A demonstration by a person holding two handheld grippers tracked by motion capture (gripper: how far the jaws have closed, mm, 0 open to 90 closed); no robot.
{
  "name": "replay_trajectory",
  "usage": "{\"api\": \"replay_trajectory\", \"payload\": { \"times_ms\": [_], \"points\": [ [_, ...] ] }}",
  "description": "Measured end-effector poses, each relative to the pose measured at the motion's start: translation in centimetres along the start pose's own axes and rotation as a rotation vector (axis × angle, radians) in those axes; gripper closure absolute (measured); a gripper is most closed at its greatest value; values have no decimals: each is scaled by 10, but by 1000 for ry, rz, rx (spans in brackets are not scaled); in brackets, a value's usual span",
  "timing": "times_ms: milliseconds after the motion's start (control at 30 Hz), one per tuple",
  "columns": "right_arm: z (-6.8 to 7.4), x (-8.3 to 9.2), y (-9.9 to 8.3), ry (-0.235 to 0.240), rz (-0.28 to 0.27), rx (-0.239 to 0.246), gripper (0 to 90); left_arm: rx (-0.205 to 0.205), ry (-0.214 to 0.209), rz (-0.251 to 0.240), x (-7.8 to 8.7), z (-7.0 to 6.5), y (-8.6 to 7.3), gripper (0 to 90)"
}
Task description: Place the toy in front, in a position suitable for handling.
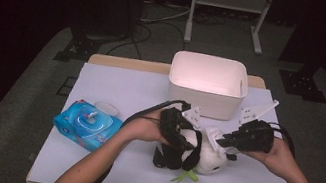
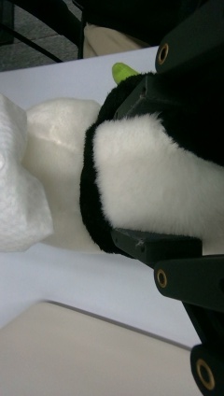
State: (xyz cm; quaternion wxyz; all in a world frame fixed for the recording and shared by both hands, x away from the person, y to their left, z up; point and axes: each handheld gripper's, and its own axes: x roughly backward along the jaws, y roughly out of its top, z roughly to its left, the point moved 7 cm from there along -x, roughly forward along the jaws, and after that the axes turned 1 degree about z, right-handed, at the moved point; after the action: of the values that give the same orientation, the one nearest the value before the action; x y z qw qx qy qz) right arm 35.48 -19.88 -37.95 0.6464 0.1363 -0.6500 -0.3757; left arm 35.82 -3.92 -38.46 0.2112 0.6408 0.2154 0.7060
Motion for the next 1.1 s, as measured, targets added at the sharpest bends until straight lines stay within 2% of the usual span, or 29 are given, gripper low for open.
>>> {"api": "replay_trajectory", "payload": {
  "times_ms": [67,133,300,500,567,667,867,1000,1100],
  "points": [
    [-4,-2,1,4,-11,-11,814,-2,2,-2,0,4,-2,444],
    [-5,-5,0,8,-11,-12,814,12,-13,-11,-1,4,-5,418],
    [9,-13,-5,12,23,23,815,47,-41,-76,1,-6,-8,334],
    [20,-14,-10,11,36,28,816,75,-42,-116,15,-13,-7,276],
    [23,-15,-13,24,31,26,816,89,-30,-123,21,-13,-11,254],
    [29,-16,-19,36,28,28,816,114,-38,-128,25,-16,-19,222],
    [41,-17,-28,56,55,48,816,125,-76,-143,21,-26,-26,224],
    [42,-14,-22,43,52,63,815,125,-74,-158,19,-30,-26,235],
    [44,-17,-12,43,33,85,814,108,-76,-157,17,-37,-25,235]
  ]
}}
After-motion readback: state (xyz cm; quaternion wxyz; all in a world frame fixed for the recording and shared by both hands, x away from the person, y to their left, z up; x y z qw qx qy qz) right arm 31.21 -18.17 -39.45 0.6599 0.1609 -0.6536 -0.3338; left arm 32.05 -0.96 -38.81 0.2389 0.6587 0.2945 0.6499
